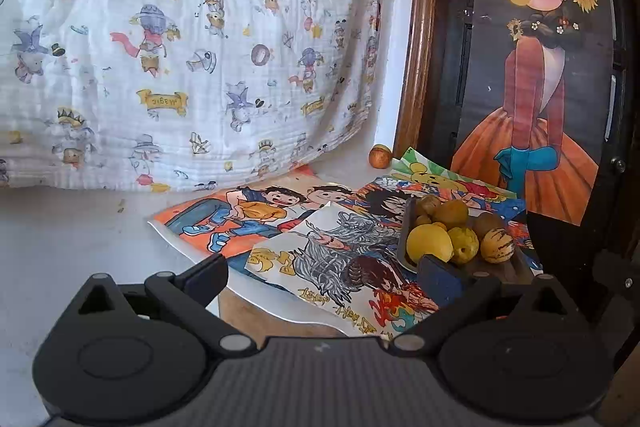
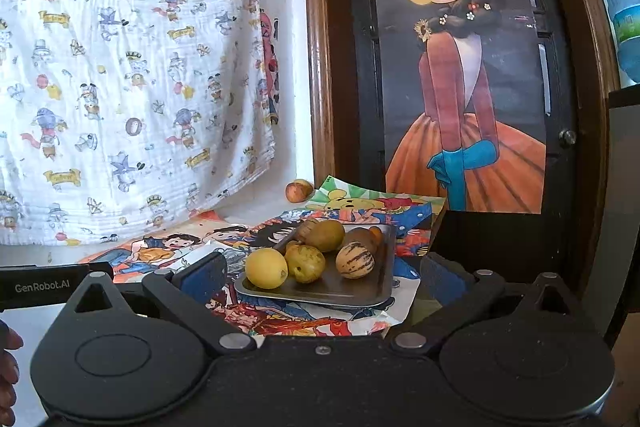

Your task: Organize fruits

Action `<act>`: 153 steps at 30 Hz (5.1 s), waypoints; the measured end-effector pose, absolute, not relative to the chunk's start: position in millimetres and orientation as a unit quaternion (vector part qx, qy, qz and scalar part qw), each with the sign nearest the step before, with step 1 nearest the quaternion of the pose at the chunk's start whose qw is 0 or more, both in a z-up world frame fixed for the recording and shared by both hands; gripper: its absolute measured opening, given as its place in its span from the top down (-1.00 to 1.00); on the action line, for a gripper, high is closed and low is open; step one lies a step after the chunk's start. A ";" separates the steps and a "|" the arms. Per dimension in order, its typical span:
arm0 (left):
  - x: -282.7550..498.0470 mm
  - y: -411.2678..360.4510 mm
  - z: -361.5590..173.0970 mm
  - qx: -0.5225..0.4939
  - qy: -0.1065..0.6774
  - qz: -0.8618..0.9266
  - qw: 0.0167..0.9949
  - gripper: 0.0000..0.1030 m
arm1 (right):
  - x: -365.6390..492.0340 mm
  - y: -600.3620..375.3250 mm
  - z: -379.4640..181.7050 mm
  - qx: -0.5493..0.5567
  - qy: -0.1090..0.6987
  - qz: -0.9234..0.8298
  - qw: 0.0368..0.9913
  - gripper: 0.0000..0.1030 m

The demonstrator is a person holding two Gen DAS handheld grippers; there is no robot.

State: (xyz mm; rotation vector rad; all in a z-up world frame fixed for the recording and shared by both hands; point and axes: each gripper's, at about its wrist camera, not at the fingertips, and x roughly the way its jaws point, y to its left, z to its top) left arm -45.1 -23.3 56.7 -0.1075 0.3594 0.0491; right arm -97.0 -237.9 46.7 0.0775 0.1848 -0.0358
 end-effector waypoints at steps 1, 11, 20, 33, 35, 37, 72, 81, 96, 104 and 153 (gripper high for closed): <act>-46.9 -23.1 56.3 -0.052 0.178 0.024 0.982 -0.99 | -97.3 -237.3 45.9 0.038 0.092 -0.017 0.995 -0.99; -51.3 -18.5 45.4 -0.051 0.181 0.021 0.982 -0.99 | -95.3 -233.7 32.3 0.033 0.086 0.000 0.996 -0.99; -44.3 -14.4 28.7 -0.057 0.175 0.016 0.983 -0.99 | -83.3 -226.9 16.9 0.024 0.080 0.000 0.996 -0.99; -25.1 -1.6 6.5 -0.061 0.173 0.003 0.983 -0.99 | -54.1 -212.0 -2.6 0.013 0.072 -0.008 0.997 -0.99; -23.4 0.3 1.7 -0.063 0.177 0.004 0.982 -0.99 | -51.7 -213.2 -7.1 0.016 0.079 -0.007 0.997 -0.99; -23.3 0.2 -1.8 -0.059 0.181 0.001 0.982 -0.99 | -50.7 -214.8 -11.2 0.017 0.087 -0.005 0.996 -0.99; -37.5 -7.4 -3.8 -0.043 0.181 -0.007 0.982 -0.99 | -63.9 -216.3 -15.6 0.018 0.082 -0.001 0.996 -0.99; -37.8 -8.0 -3.8 -0.043 0.183 -0.006 0.982 -0.99 | -64.1 -217.1 -15.6 0.018 0.082 -0.001 0.996 -0.99; -37.7 -8.0 -3.6 -0.043 0.183 -0.006 0.982 -0.99 | -64.9 -217.4 -15.1 0.019 0.081 -0.001 0.997 -0.99; -37.8 -7.3 -4.1 -0.044 0.184 -0.005 0.982 -0.99 | -65.1 -217.3 -14.9 0.019 0.081 -0.001 0.997 -0.99; -41.2 -2.2 -3.1 -0.054 0.187 0.021 0.981 -0.99 | -65.8 -217.0 -17.3 0.019 0.085 -0.001 0.996 -0.99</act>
